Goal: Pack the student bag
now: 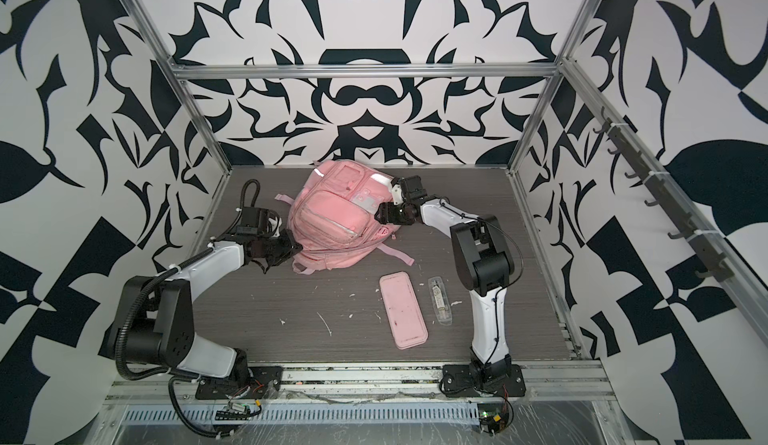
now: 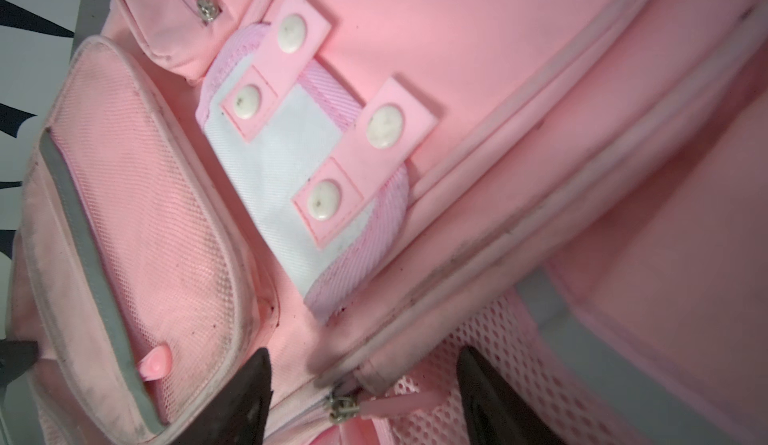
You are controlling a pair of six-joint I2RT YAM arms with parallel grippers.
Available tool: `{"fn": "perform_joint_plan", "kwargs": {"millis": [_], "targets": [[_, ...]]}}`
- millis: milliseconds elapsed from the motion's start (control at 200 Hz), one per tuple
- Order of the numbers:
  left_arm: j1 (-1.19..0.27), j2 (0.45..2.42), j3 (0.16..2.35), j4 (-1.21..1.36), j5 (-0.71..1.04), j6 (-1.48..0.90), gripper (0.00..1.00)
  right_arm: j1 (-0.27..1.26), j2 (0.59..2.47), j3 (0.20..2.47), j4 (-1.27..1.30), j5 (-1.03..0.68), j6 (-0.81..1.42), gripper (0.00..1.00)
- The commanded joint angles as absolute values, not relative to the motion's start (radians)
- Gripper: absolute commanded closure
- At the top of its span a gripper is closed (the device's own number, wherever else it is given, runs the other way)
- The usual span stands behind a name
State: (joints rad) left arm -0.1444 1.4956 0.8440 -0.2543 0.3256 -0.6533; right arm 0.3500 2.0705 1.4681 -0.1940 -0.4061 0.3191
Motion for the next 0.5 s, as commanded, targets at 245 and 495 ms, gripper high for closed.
{"fn": "perform_joint_plan", "kwargs": {"millis": [245,495], "targets": [[-0.147,1.503,0.827,-0.263,0.328,-0.646,1.00,0.345,2.003,1.305,-0.121,-0.490,0.344,0.35],[-0.147,1.505,0.827,-0.259,0.328,-0.650,1.00,0.345,1.959,1.245,-0.079,-0.538,0.360,0.55]]}}
